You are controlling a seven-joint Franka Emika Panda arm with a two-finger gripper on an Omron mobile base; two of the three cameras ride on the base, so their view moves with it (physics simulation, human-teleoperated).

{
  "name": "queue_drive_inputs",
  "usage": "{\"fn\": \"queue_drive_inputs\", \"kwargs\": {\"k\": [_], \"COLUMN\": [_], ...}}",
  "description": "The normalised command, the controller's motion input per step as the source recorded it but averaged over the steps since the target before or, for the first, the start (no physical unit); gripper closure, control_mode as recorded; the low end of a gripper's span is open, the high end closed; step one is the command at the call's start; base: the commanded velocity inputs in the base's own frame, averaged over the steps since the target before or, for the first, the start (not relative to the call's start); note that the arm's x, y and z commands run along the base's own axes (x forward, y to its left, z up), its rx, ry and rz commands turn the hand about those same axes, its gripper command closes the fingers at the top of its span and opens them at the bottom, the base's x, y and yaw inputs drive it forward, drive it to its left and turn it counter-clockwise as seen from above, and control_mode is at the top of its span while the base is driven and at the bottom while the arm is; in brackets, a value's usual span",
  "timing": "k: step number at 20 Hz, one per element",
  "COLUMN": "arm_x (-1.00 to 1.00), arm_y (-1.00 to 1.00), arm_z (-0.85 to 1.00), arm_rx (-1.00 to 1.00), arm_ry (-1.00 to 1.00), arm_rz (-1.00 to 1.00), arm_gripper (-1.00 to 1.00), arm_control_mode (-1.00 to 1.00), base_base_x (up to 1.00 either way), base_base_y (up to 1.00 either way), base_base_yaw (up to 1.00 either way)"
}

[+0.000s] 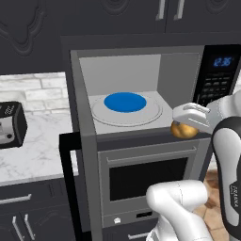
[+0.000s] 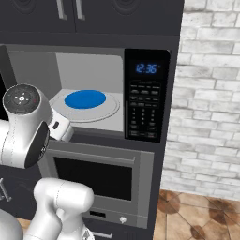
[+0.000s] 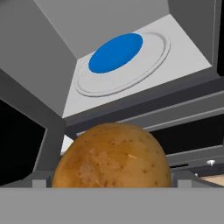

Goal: Retrieve the reheated potato from the microwave, then place the potato, cheese, and condiment on the cutting board.

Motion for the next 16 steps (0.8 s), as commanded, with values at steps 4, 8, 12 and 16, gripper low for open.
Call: {"fn": "queue_drive_inputs", "kwargs": {"k": [4,8,12,16], "arm_x": [0.0,0.0,0.0,0.0], "arm_y": [0.0,0.0,0.0,0.0], "arm_z": [0.0,0.0,0.0,0.0], "arm_rx": [0.0,0.0,0.0,0.0], "arm_ry": [0.0,0.0,0.0,0.0], "arm_rz": [0.0,0.0,0.0,0.0], "arm_gripper": [1.0,1.0,1.0,1.0], "arm_control_mode": [-1.0,-1.0,-1.0,-1.0], "base_base_x": [0.0,0.0,0.0,0.0], "base_base_y": [0.0,0.0,0.0,0.0], "base_base_yaw": [0.0,0.0,0.0,0.0]}}
